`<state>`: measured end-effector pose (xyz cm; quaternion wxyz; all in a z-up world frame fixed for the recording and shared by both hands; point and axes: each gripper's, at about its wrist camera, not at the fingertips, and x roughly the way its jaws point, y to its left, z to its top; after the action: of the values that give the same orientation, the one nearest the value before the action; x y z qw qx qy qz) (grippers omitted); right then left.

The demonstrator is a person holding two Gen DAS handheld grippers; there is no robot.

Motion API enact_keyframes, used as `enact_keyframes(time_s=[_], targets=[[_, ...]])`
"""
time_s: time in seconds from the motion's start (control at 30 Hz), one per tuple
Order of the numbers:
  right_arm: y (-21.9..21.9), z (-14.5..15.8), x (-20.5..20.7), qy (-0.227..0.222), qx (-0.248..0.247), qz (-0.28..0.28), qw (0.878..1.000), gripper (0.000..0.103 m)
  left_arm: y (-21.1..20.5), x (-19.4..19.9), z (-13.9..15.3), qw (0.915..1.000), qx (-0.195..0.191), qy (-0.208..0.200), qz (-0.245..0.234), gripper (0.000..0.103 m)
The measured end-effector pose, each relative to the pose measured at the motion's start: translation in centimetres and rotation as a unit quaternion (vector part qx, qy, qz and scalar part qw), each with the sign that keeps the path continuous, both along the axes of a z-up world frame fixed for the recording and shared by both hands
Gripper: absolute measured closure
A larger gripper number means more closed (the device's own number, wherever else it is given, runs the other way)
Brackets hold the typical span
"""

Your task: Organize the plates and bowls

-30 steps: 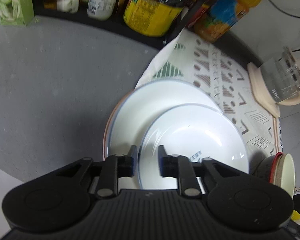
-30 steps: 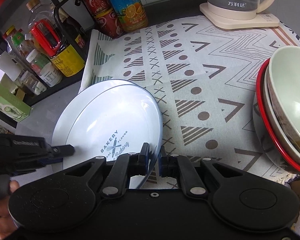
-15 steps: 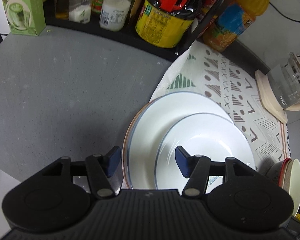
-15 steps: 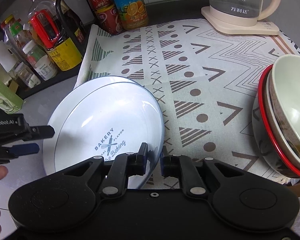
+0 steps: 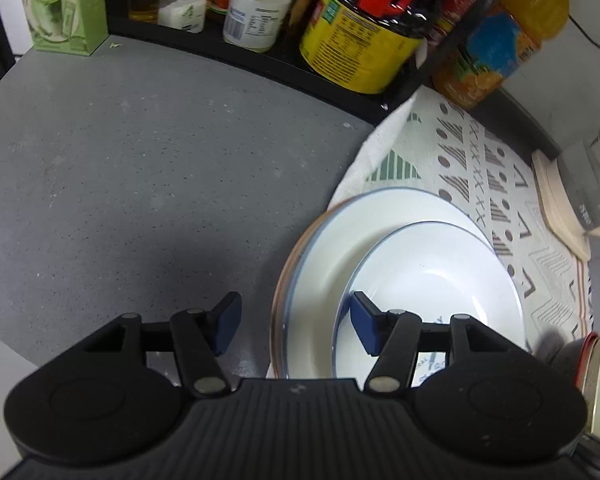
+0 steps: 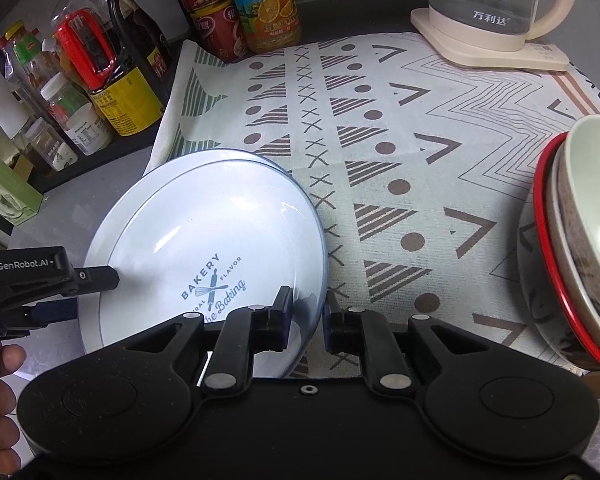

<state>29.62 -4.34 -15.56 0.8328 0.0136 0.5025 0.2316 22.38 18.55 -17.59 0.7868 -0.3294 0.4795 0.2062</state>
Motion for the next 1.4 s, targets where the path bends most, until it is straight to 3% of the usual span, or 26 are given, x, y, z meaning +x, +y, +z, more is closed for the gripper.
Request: enact_keyframes(time_s=[0.53,0.6,0.77,0.93,1.1,1.2,1.3,1.4], targets=[[0.6,-0.9,0.6,0.019,0.008,-0.001,1.000,0.075,0.8,-0.2,0.3,0.9998,0.015,-0.004,0.010,0.045],[0.6,-0.6,0.5,0.013,0.003,0.001,1.000,0.062,0.9,-0.1,0.5,0.9997,0.021,0.003,0.011,0.045],[-0.4,0.3,0.6,0.005,0.014,-0.008,1.000,0.058,0.7,0.1,0.8,0.9998,0.020,0.008,-0.001,0.045],[-1.6,1.8,0.4,-0.007,0.032,-0.021,0.999,0.044,0.2,0.2,2.2,0.9998,0.009,-0.011,-0.014,0.045],[-3.2,3.7,0.0,-0.033,0.046,-0.039,0.998,0.020,-0.6,0.7,4.0,0.9992,0.005,-0.028,-0.028,0.044],[-4.2,4.6,-0.2,-0.045,0.053,-0.044,0.997,0.016,-1.4,1.3,5.0,0.9987,0.006,-0.033,-0.039,0.030],[-5.3,5.6,-0.5,-0.060,0.058,-0.053,0.995,0.005,-2.6,1.9,5.8,0.9979,-0.003,-0.041,-0.050,0.023],[-6.5,6.6,-0.6,-0.076,0.060,-0.066,0.993,0.000,-4.1,2.9,6.7,0.9965,-0.005,-0.045,-0.070,0.019]])
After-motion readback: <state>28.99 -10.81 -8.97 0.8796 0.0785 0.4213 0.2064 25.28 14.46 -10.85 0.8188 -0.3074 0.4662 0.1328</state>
